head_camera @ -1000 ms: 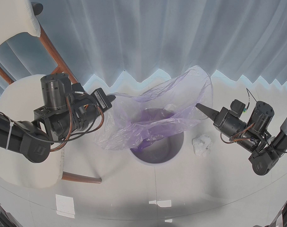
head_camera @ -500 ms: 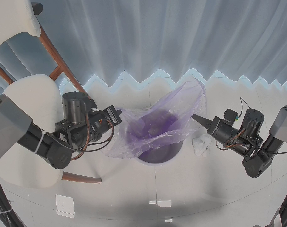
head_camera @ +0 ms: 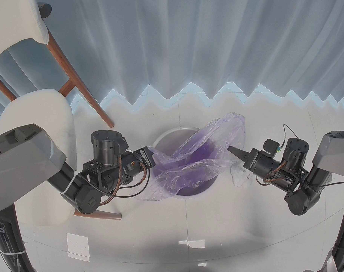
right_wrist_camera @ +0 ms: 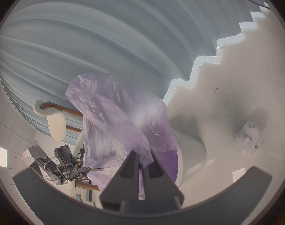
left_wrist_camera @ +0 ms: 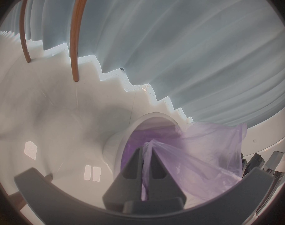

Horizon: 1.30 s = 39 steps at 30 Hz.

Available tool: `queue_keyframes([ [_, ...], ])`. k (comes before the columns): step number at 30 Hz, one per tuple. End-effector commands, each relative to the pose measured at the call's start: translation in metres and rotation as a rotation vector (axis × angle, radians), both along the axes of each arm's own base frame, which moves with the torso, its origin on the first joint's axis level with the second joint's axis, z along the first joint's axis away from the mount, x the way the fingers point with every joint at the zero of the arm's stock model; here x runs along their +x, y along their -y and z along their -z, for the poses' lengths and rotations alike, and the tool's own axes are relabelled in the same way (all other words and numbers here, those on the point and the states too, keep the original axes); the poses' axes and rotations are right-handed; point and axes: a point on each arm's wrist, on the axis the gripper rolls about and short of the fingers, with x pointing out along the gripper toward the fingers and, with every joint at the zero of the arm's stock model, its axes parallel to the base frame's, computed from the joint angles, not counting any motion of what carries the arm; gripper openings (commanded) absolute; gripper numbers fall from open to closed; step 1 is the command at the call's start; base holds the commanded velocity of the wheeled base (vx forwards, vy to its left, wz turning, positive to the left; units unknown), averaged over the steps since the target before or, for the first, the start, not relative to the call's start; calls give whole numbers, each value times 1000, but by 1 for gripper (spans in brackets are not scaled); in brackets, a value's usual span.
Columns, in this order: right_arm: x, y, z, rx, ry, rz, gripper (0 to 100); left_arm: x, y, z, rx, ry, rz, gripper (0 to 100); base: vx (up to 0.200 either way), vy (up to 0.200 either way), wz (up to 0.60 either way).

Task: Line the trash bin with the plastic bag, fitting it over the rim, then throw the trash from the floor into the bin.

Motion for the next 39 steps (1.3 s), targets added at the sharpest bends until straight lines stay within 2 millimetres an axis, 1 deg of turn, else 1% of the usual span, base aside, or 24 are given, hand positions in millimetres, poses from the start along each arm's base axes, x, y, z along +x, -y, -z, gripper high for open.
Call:
queue_keyframes([
  [1, 6, 8, 0, 2, 12, 25, 0, 4, -6, -2, -7, 3, -17, 0, 0, 0, 0],
  [4, 10, 16, -4, 5, 28, 48, 0, 11, -9, -7, -19, 21, -32, 0, 0, 0, 0],
  [8, 14, 20, -8, 11, 49, 60, 0, 16, -10, -10, -39, 30, -43, 0, 0, 0, 0],
  [17, 20, 21, -16, 23, 99, 91, 0, 27, -8, -29, -136, 65, -51, 0, 0, 0, 0],
  [20, 21, 21, -17, 26, 112, 92, 0, 30, -15, -31, -172, 55, -17, 0, 0, 0, 0],
  [22, 23, 21, -17, 27, 115, 94, 0, 30, -16, -35, -194, 58, -12, 0, 0, 0, 0],
  [25, 29, 27, -19, 28, 132, 113, 0, 34, -15, -45, -276, 63, -11, 0, 0, 0, 0],
  [29, 34, 34, -26, 45, 160, 143, 0, 40, -12, -55, -328, 82, -22, 0, 0, 0, 0],
  [32, 37, 35, -33, 82, 168, 167, 0, 41, -12, -58, -351, 80, -24, 0, 0, 0, 0],
  [39, 47, 34, -34, 90, 168, 171, 0, 41, -12, -64, -359, 95, -33, 0, 0, 0, 0],
])
